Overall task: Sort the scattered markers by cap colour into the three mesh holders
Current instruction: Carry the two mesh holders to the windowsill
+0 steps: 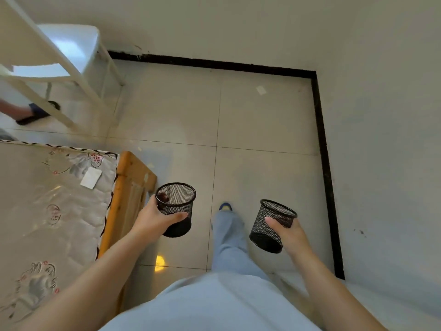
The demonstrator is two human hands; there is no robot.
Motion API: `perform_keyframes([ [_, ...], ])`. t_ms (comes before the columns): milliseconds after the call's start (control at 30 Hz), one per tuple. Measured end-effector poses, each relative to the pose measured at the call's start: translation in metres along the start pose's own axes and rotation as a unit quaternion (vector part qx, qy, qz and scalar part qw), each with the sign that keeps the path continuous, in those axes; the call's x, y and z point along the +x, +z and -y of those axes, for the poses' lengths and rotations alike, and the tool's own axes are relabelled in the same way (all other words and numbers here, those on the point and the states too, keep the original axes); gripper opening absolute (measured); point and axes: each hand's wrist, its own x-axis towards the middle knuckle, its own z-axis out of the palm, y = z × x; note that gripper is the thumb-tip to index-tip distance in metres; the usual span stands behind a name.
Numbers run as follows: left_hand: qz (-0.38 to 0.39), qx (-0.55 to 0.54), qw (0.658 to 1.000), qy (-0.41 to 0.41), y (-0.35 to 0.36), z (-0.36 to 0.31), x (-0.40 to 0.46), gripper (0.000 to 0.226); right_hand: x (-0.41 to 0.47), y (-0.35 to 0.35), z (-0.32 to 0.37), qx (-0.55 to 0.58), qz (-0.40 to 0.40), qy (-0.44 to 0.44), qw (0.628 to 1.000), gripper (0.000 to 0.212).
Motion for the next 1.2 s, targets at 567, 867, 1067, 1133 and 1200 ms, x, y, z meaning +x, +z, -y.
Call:
perform_keyframes([
  [567, -0.159, -0.089, 0.979, -0.093, -0.095, -0.127, 0.204, 0.069, 0.257, 0.144, 0.271, -0.095, 0.134, 0.026, 0.986, 0.049],
  [867, -0.102, -0.047, 0.990, -0.083, -0.198, -0.207, 0.369, 0.070, 0.337, 0.247, 0.379, -0.053, 0.089, 0.025, 0.994, 0.049],
  [1067, -0.106, -0.064, 0.991, -0.044, -0.257, -0.276, 0.460, 0.078, 0.389, 0.309, 0.463, 0.000, 0.089, 0.023, 0.996, 0.040],
  [1133, -0.107, -0.068, 0.991, -0.038, -0.271, -0.289, 0.485, 0.078, 0.412, 0.330, 0.490, -0.014, 0.094, 0.017, 0.995, 0.043],
  [1200, -0.115, -0.075, 0.989, -0.046, -0.282, -0.297, 0.511, 0.077, 0.438, 0.352, 0.512, -0.028, 0.109, 0.018, 0.994, 0.041],
])
